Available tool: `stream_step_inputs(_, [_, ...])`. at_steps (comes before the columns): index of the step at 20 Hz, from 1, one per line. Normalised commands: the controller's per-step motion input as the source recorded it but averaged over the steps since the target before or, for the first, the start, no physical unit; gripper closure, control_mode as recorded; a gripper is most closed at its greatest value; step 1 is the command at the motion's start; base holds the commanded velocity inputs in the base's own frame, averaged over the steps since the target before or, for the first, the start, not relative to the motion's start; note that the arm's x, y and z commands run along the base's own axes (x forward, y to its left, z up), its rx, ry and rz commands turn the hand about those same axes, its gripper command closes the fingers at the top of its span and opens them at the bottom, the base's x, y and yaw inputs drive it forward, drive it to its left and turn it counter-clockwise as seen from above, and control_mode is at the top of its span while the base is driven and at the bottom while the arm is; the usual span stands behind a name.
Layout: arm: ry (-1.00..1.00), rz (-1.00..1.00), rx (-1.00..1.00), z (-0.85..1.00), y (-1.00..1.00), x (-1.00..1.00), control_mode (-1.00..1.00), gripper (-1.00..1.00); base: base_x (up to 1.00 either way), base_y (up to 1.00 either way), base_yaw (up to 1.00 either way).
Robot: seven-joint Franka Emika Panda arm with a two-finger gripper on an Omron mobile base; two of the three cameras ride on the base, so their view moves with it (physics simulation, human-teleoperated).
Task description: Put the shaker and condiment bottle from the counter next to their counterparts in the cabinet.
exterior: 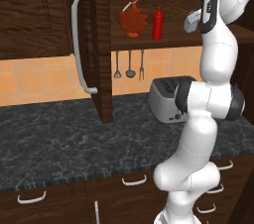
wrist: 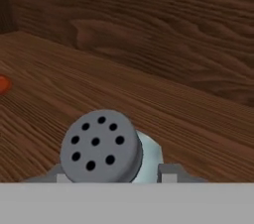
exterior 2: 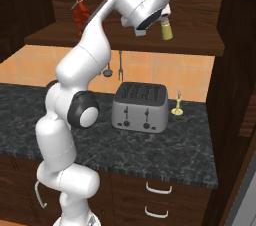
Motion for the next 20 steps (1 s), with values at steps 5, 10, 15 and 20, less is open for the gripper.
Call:
stream_step_inputs(5, [-0.07,0.00,0.00,0.24,0.00,0.00,-1.00,1.00,0.00,0.00,0.00])
stream_step_inputs(10, [-0.04,0.00,0.00,0.23,0.00,0.00,-1.00,1.00,0.00,0.00,0.00])
stream_step_inputs(15, [0.00,0.00,0.00,-0.02,-0.14,0.00,-1.00,1.00,0.00,0.00,0.00])
stream_step_inputs(20, [0.00,0.00,0.00,-0.34,-0.04,0.00,-1.00,1.00,0.00,0.00,0.00])
